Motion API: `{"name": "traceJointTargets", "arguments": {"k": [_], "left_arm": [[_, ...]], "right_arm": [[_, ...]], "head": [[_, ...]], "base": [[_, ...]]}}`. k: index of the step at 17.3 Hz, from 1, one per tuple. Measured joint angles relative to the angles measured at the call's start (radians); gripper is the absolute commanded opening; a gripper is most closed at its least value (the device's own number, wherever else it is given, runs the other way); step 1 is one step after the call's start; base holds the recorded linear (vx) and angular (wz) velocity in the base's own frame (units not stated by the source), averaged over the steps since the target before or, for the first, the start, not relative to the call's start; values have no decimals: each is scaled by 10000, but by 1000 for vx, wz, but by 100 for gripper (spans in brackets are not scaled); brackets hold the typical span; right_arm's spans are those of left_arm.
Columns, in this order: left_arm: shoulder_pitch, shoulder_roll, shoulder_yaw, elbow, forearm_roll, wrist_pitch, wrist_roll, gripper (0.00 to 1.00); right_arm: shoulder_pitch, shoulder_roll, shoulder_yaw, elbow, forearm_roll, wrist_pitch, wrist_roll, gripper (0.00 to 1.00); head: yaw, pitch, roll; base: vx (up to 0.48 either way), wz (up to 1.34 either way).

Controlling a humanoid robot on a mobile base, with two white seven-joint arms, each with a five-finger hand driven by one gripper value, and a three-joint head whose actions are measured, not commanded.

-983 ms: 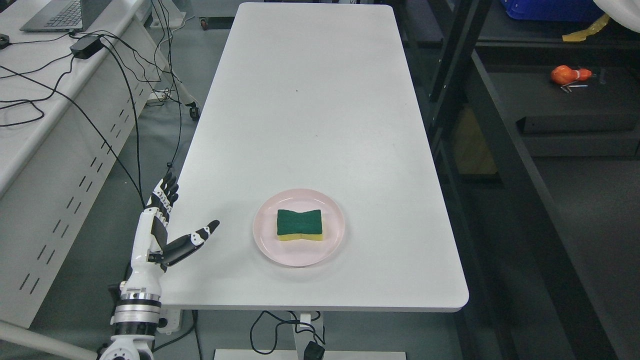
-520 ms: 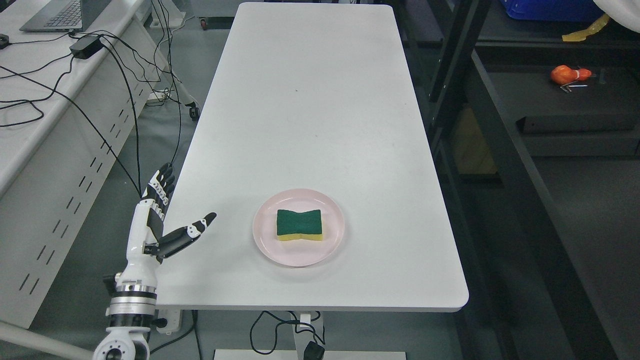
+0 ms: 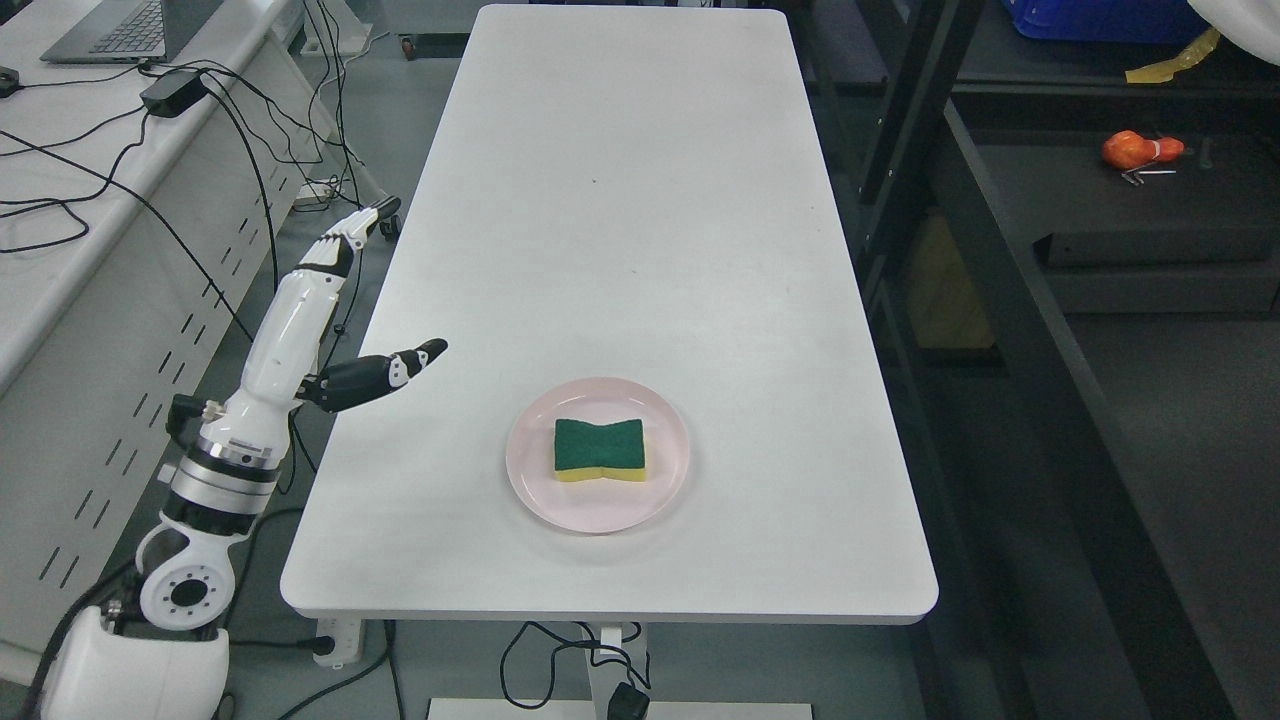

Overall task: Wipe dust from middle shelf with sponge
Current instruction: 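Reach the left hand over the green-yellow sponge on the plate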

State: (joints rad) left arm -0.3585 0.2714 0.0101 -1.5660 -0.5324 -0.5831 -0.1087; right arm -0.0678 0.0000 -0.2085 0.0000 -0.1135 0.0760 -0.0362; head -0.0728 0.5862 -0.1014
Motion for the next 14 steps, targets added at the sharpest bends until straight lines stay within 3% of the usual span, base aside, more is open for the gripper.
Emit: {"name": "traceJointTargets", "arguments": {"k": [6,14], "left_arm": [[-1555,766,-1566,614,-3776,-1129,-565,95],[-2240,1011,-3463,880,-6230,-1991,-630,95]], "right_arm": [[0,0,0,0,0,0,1,100],[-1,0,0,0,0,0,1,100]], "head": [[0,0,0],[0,0,0]], "base": [[0,0],[0,0]]}}
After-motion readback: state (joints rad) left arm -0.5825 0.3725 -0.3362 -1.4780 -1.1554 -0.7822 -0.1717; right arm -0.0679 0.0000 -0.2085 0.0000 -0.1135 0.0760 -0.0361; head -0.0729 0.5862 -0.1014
